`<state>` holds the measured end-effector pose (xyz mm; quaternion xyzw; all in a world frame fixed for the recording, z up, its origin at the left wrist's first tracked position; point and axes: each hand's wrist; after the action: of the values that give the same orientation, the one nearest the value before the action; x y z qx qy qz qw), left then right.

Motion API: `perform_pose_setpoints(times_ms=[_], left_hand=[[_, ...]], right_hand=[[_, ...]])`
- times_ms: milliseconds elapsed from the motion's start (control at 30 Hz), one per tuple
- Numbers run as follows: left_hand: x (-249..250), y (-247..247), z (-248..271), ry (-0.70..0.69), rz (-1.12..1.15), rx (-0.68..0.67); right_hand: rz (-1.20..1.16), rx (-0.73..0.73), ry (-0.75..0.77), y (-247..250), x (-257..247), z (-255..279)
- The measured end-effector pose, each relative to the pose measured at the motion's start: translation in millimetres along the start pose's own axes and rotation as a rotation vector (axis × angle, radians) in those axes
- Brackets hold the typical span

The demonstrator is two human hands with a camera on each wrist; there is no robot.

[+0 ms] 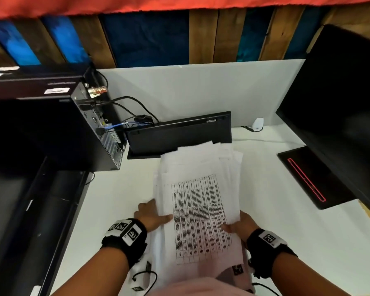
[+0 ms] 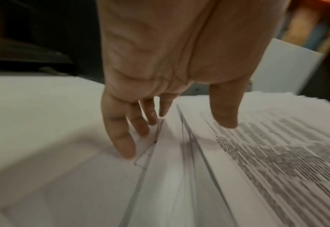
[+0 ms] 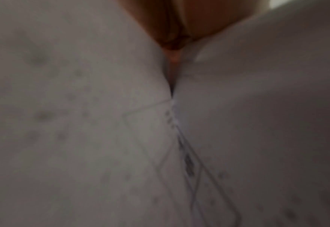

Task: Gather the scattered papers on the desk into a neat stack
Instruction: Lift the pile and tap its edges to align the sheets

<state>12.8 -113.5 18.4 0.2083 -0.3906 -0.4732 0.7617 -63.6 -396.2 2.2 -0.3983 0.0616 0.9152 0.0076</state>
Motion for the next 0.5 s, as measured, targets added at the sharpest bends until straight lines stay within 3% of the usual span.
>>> perform_pose_setpoints(times_ms=[67, 133, 233, 367, 500], left_hand=[[-3.9, 8.0, -0.8, -0.047, 0.213, 0.070], [-7.7, 19.6, 3.3, -0.175, 0.684, 0.024], [1.8, 44.1, 17.2, -0.263, 1.070, -0.014], [36.0, 81.5, 47.9, -0.408, 1.252, 0.280], [58.0, 107.3, 72.9, -0.580, 1.266, 0.453]], right_hand=[[-0.019, 0.027, 0.053, -1.9, -6.6, 5.8], [-0.063, 0.034, 0.101, -2.4, -16.4, 15.0], [-0.159, 0.020, 0.221, -0.7, -37.5, 26.7], [-0.256, 0.053, 0.373, -6.2, -83.4, 45.6], [-0.245, 0.129, 0.548, -12.8, -131.5, 75.7]])
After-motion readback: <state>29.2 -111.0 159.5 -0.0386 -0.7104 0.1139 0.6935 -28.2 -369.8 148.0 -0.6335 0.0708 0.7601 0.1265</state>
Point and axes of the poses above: each hand's wrist, its own z-axis away from the middle knuckle, its own y-axis out of the back of the hand, x = y × z, and after that the axes turned 6 degrees about z, right-handed
